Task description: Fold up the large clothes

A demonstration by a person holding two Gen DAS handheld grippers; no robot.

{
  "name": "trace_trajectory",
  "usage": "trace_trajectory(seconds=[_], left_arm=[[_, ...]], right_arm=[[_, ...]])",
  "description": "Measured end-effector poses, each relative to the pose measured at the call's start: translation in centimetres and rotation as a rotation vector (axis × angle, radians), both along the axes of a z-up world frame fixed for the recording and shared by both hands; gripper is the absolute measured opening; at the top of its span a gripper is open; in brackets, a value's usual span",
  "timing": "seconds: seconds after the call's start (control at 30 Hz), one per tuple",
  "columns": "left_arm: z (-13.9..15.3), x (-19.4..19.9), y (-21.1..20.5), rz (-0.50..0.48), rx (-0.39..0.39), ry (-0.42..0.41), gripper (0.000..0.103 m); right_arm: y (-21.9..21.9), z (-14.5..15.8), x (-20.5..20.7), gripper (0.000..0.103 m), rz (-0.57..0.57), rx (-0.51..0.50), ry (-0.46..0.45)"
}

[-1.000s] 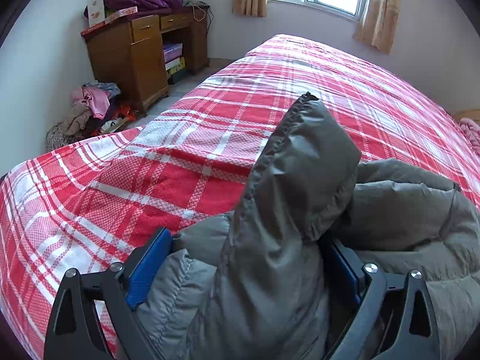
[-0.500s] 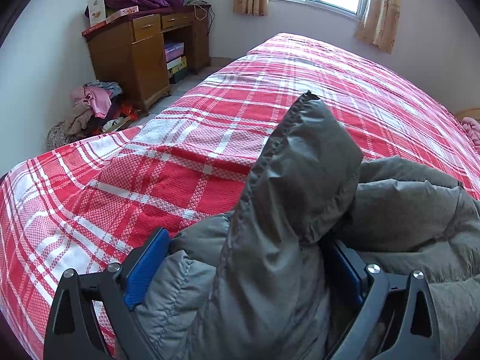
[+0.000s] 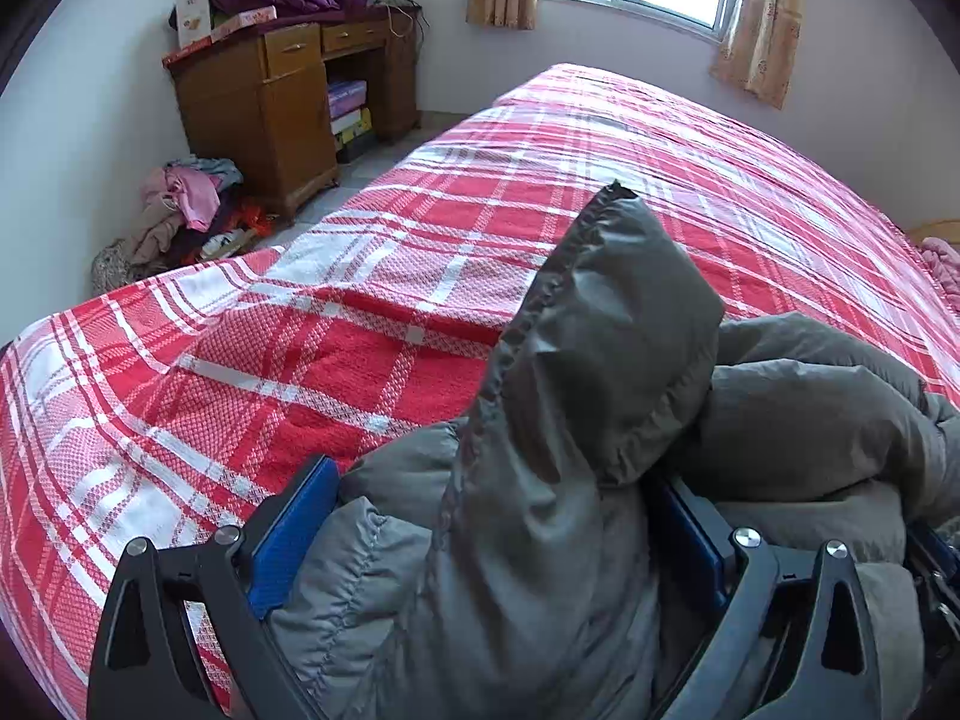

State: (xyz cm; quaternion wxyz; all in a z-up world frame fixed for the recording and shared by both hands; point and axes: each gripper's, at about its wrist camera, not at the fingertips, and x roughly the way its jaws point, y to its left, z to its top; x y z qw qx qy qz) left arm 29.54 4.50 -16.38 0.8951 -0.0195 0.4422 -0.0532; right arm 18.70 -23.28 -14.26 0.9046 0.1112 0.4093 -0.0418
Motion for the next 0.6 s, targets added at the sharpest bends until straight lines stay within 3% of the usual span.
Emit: trace_trajectory(seconds=[0.1,0.23,0.43,0.5,0.57,0.6], left_arm=[[2.1,-1.7,2.4,-0.047,-0.087,0.003,0.099],[4.4,-7.1,7.1,0.007,-0.205,-0.027,0.099],[2.7,-13.3,9.2,0.044,-0.374,0.022,0.099],[1.1,-13.5,9.1,0.060,-0.399,0.069,0.099],[1.5,-13.8,8.1,0.053,-0.327,0.032,0.098],[1.5,-13.8,7.5,0.035,-0.329,0.032,0.098]], right_arm=[[-0.1,-0.3,0.1,0.046,0.000,0.012,0.001],[0.3,-0.3,-0.6,0.046,-0.006,0.011,-0.003],[0.3,-0.2,-0.5,0.046,-0.006,0.005,-0.002],[0.4,-0.2,-0.4,0.046,-0.008,-0.003,0.006],[0.5,0.1,-0.2,0.046,-0.013,-0.013,0.031],[0.6,0.4,-0.2,0.046,-0.012,-0.020,0.045]])
